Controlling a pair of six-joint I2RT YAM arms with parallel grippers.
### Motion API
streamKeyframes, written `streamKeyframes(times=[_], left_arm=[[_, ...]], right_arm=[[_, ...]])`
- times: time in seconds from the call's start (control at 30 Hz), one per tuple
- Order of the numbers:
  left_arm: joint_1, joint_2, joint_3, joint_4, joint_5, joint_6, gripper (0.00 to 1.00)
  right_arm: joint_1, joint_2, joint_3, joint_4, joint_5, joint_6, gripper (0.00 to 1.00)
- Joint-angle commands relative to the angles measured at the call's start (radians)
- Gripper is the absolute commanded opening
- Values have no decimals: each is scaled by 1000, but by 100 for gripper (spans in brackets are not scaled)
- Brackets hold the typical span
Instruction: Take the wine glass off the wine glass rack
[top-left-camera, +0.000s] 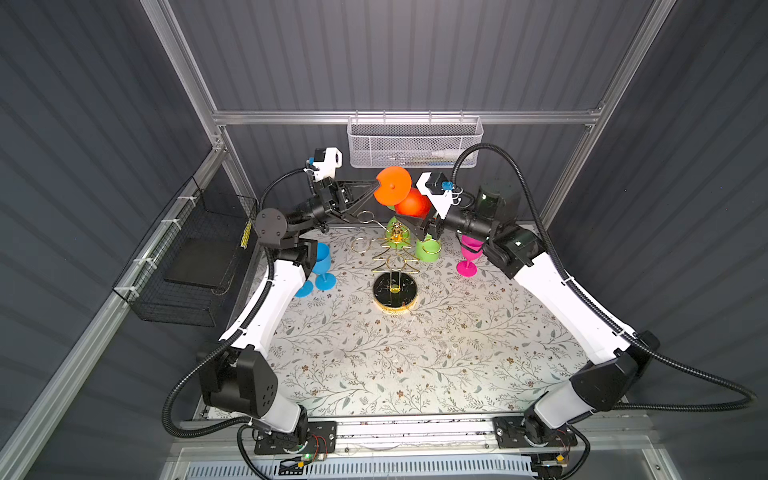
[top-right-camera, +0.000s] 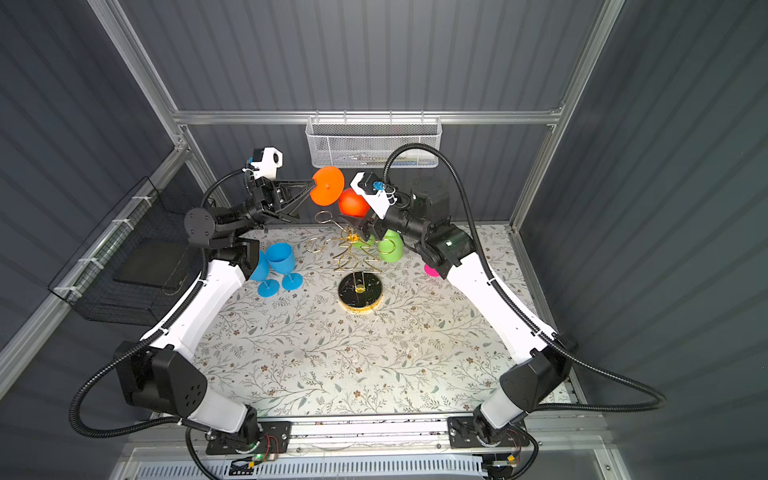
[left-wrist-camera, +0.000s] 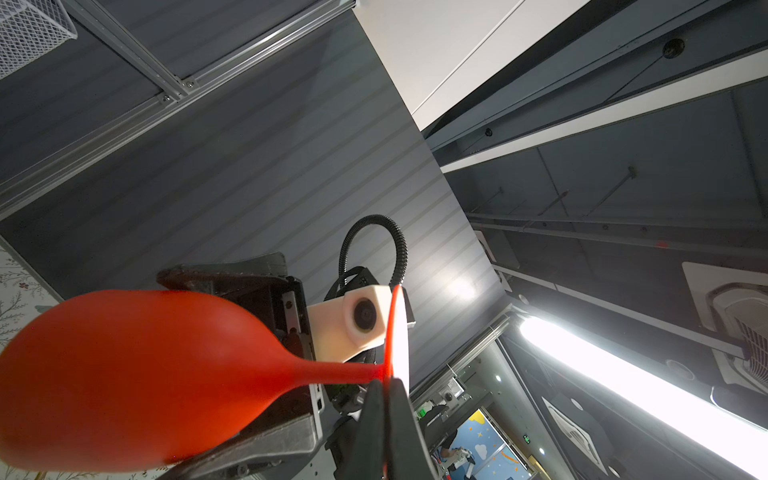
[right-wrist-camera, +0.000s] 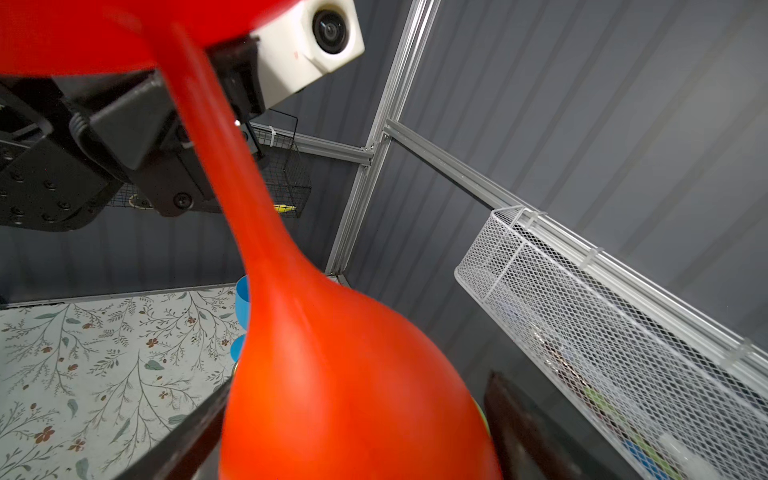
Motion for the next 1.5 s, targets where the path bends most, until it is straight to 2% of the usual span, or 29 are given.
streamKeyframes(times=[0.0,0.47,0.57,0.63,0.77,0.83,0.9,0.93,1.0,1.07,1.13,1.27,1.47], left_arm=[[-6,-24,11,78,-11,-16,0],[-5,-17,36,36,-3,30,0],[-6,-24,45,-15,9,74,18],[-4,-32,50,-63,22,120,34],[-5,-60,53,-180,39,236,51],[-5,-78,54,-275,42,342,55],[-5,-107,64,-460,33,529,57],[-5,-120,75,-569,23,635,58],[-6,-153,109,-846,-47,924,61],[-8,-174,131,-1013,-128,1153,63],[-8,-182,112,-1029,-174,1276,64],[-18,-197,34,-929,-209,1461,63],[-103,-225,-47,-918,-322,1911,63]], right_arm=[[14,-3,16,-24,23,-10,84],[46,-66,-34,-57,62,16,69],[46,-101,-56,-64,67,44,67],[46,-125,-70,-77,85,67,65],[45,-170,-103,-132,158,119,62],[46,-196,-122,-167,191,150,60],[45,-226,-146,-206,220,188,59],[46,-240,-155,-225,232,205,59],[45,-270,-171,-280,261,237,58],[45,-291,-173,-354,283,264,58],[44,-304,-168,-413,302,298,58],[32,-301,-130,-545,325,356,57],[-6,-283,-100,-613,304,398,56]])
